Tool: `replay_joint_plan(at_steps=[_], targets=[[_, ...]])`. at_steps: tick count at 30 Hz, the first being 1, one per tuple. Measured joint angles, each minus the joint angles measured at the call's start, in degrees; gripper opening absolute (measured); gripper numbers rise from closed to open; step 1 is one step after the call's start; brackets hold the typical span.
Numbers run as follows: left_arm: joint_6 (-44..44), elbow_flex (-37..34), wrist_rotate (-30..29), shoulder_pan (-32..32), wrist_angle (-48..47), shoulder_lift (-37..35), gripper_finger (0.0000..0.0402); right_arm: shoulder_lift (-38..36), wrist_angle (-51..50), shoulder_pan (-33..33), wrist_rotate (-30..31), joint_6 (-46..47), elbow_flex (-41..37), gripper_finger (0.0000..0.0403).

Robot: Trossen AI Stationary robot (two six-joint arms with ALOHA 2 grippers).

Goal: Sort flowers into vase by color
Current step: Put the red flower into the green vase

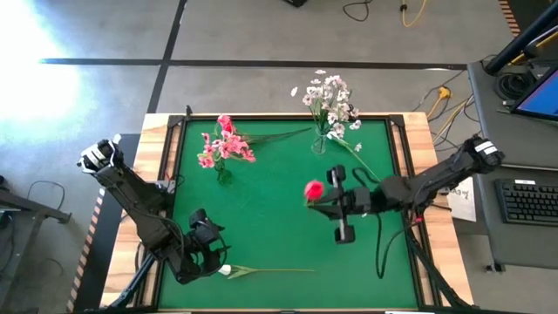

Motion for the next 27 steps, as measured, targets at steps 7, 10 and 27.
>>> replay_joint_plan(at_steps=[7,10,27], targets=[[0.04,0.03,0.03,0.00,-0.04,0.00,0.0274,1.19,0.81,-4.84,-9.01,-1.89,7.61,0.0012],[0.04,0.03,0.03,0.00,-0.05,0.00,0.0274,2.23,-0.89,-6.32,-9.86,-5.16,13.11,0.0012],[0.04,0.03,0.03,0.00,-0.24,0.00,0.0274,9.98,-23.32,-14.71,-9.59,-5.95,41.00,0.0012]])
